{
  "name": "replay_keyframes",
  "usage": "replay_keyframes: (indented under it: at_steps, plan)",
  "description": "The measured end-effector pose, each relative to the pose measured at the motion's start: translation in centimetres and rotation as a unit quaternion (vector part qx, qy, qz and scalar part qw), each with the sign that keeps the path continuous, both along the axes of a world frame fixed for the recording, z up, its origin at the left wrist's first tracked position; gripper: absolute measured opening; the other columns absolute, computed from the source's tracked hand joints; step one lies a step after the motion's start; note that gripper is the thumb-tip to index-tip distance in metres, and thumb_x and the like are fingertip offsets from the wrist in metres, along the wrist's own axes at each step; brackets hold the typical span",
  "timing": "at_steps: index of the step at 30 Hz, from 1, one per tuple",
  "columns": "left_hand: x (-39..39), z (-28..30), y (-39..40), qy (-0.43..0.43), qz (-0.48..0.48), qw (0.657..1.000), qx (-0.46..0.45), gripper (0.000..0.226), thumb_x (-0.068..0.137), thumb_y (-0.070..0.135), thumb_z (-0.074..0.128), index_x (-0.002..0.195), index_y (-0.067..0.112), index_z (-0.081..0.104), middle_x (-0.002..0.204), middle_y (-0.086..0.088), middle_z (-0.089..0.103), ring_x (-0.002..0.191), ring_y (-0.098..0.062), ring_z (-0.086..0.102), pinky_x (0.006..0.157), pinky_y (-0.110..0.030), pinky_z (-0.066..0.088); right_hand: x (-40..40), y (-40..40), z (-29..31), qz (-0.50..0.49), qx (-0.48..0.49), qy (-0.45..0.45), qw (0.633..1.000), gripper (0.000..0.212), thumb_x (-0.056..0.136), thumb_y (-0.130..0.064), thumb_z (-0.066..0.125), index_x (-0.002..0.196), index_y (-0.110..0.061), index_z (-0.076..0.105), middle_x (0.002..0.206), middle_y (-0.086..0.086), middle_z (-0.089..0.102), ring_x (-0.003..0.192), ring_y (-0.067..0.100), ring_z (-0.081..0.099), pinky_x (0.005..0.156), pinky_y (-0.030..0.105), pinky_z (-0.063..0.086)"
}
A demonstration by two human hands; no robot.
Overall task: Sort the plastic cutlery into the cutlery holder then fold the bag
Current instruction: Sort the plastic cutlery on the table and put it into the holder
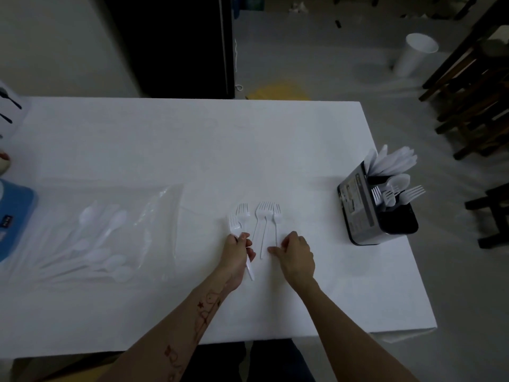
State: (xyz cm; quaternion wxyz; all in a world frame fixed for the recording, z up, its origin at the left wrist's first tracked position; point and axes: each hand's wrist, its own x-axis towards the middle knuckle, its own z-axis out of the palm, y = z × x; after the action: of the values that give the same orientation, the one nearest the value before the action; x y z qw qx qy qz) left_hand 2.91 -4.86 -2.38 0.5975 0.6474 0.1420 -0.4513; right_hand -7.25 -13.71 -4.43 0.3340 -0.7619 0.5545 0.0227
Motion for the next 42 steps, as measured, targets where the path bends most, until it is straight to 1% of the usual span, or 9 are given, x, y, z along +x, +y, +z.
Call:
replay_keyframes:
  at_steps: [4,7,10,15,17,22,31,36,42]
  plan:
    - [0.1,-0.2,0.5,-0.004,-0.006,1.000,0.010,0.019,0.103,0.016,0.034,0.107,0.003,0.047,0.079,-0.003,0.045,0.063,-0.011,0.040,0.065,-0.022,0.043,-0.2,-0.5,0.1,-0.008,-0.002,0.019,1.000,0.017,0.092,-0.027,0.061,0.095,-0.010,0.059,0.091,0.006,0.064,0.080,0.023,0.062,0.070,0.034,0.052]
    - [0.1,0.0,0.5,0.017,0.000,1.000,-0.010,0.020,0.101,0.021,0.042,0.110,0.003,0.047,0.083,-0.004,0.050,0.066,-0.013,0.045,0.065,-0.023,0.044,-1.0,-0.8,1.1,-0.048,0.005,-0.093,0.995,0.014,0.096,-0.027,0.057,0.092,-0.014,0.061,0.084,0.002,0.067,0.074,0.019,0.064,0.064,0.032,0.054]
    - [0.1,0.2,0.3,0.030,-0.015,0.999,-0.035,0.030,0.097,0.032,0.050,0.114,0.007,0.052,0.090,-0.005,0.056,0.076,-0.015,0.053,0.072,-0.025,0.047,-1.7,-0.6,2.2,-0.011,0.151,-0.214,0.965,0.012,0.094,-0.021,0.063,0.088,-0.012,0.068,0.079,0.006,0.071,0.070,0.025,0.068,0.060,0.028,0.058]
    - [-0.1,0.2,0.0,0.024,-0.027,0.999,-0.037,0.022,0.099,0.027,0.048,0.102,0.006,0.053,0.092,-0.008,0.058,0.083,-0.019,0.058,0.076,-0.033,0.051,-1.1,0.2,2.9,0.060,0.265,-0.204,0.941,0.007,0.085,-0.016,0.074,0.082,-0.010,0.075,0.074,0.006,0.074,0.062,0.018,0.069,0.055,0.023,0.055]
    - [0.1,0.0,0.1,0.000,0.006,1.000,-0.013,0.015,0.100,0.020,0.044,0.098,0.006,0.049,0.087,-0.006,0.052,0.076,-0.015,0.054,0.074,-0.029,0.049,-0.5,0.5,2.4,0.034,0.247,-0.190,0.950,0.020,0.083,-0.027,0.076,0.080,-0.008,0.072,0.070,0.007,0.073,0.061,0.021,0.071,0.058,0.028,0.059]
    - [1.0,-0.3,1.2,-0.029,0.024,0.999,0.006,0.013,0.101,0.016,0.041,0.104,0.004,0.046,0.081,-0.003,0.047,0.065,-0.013,0.047,0.064,-0.023,0.046,1.8,0.9,0.2,0.030,0.010,-0.030,0.999,0.035,0.084,-0.047,0.070,0.088,-0.016,0.054,0.082,-0.001,0.060,0.072,0.019,0.060,0.065,0.030,0.051]
    - [1.3,-0.6,2.0,-0.037,-0.011,0.999,0.004,0.017,0.101,0.016,0.042,0.110,0.002,0.048,0.084,-0.003,0.051,0.067,-0.013,0.048,0.066,-0.021,0.045,1.0,-0.3,0.0,-0.013,0.020,0.000,1.000,0.013,0.088,-0.023,0.060,0.089,-0.010,0.059,0.084,0.006,0.066,0.075,0.025,0.065,0.067,0.034,0.055]
    - [1.3,0.0,1.3,0.010,-0.003,0.999,-0.046,0.025,0.098,0.026,0.050,0.115,0.007,0.051,0.098,-0.005,0.058,0.082,-0.016,0.057,0.071,-0.025,0.048,-0.6,0.0,2.5,-0.019,0.175,-0.248,0.953,0.010,0.096,-0.016,0.057,0.094,-0.008,0.061,0.078,0.011,0.071,0.065,0.024,0.070,0.060,0.030,0.059]
    - [1.4,0.0,0.8,0.037,0.012,0.997,-0.065,0.024,0.097,0.022,0.053,0.114,0.005,0.052,0.100,-0.008,0.059,0.090,-0.020,0.059,0.076,-0.031,0.051,-0.3,0.8,3.1,0.062,0.350,-0.228,0.906,0.011,0.093,-0.009,0.063,0.093,0.001,0.069,0.078,0.015,0.072,0.067,0.026,0.070,0.065,0.032,0.059]
